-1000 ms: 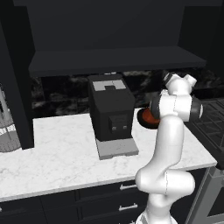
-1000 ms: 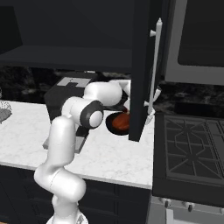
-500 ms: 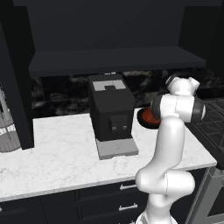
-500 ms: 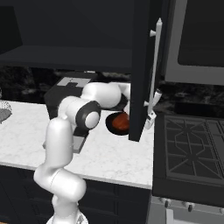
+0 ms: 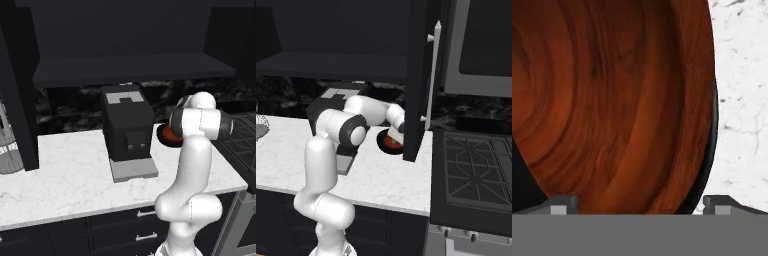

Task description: Pick up the bowls on the counter and stack them on top of one another in the open cabinet. Place the smaller bowl on top of the larger bowl.

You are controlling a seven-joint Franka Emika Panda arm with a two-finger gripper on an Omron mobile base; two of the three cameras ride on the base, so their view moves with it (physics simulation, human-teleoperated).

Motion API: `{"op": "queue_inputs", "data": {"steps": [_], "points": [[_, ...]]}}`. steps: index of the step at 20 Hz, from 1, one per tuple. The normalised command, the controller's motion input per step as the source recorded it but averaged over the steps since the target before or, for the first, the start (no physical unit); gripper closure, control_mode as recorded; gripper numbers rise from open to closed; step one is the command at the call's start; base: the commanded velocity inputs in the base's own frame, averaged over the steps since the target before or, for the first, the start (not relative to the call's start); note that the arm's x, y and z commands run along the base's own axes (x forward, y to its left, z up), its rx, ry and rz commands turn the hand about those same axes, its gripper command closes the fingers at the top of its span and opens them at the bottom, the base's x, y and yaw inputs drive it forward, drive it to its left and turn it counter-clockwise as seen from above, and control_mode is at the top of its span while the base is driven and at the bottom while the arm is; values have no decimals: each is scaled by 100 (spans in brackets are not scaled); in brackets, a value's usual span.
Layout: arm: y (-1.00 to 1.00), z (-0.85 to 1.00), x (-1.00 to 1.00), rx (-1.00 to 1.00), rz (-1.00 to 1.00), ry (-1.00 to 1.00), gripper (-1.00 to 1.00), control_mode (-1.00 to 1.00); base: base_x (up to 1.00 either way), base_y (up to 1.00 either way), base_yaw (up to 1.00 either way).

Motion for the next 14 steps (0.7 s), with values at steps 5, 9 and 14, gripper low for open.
{"op": "queue_inputs", "data": {"steps": [5,9,14], "points": [[-3,-8,1,0,3,3,-100,-100,0,0,0],[0,0,14,0,0,0,-100,-100,0,0,0],[0,0,24,0,0,0,100,-100,0,0,0]]}}
